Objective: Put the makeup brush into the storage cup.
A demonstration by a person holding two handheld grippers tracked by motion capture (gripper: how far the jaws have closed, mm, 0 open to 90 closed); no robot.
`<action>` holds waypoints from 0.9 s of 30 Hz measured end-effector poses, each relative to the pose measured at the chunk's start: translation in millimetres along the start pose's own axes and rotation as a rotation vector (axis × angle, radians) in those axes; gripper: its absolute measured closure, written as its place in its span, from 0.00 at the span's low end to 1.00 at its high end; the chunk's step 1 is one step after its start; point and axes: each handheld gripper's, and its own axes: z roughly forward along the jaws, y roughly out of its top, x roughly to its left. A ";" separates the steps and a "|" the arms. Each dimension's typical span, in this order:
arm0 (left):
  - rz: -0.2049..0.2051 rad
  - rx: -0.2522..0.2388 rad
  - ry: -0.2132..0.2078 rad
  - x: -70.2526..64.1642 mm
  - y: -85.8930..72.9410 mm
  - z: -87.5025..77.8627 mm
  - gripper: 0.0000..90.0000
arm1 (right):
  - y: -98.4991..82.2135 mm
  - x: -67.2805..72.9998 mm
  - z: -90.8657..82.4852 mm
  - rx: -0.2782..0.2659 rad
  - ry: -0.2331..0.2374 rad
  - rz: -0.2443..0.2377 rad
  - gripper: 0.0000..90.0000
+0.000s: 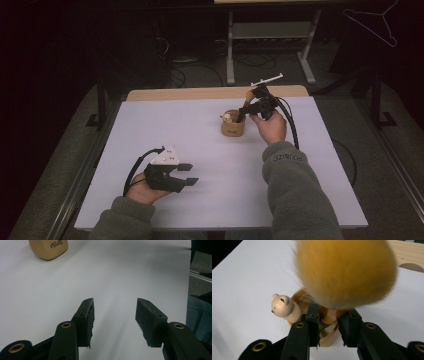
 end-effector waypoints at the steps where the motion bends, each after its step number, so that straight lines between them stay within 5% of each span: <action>1: 0.003 0.001 0.000 0.1 0.1 0.1 0.54 | -0.1 0.0 -0.8 0.003 -0.006 0.002 0.75; 9: 0.006 0.006 0.000 0.2 -0.2 0.6 0.53 | -4.7 -4.6 -5.0 -0.009 -0.021 0.012 0.59; 27: -0.023 0.012 0.032 3.9 -2.7 0.6 0.45 | -33.2 -15.5 -29.3 -0.087 0.018 0.002 0.45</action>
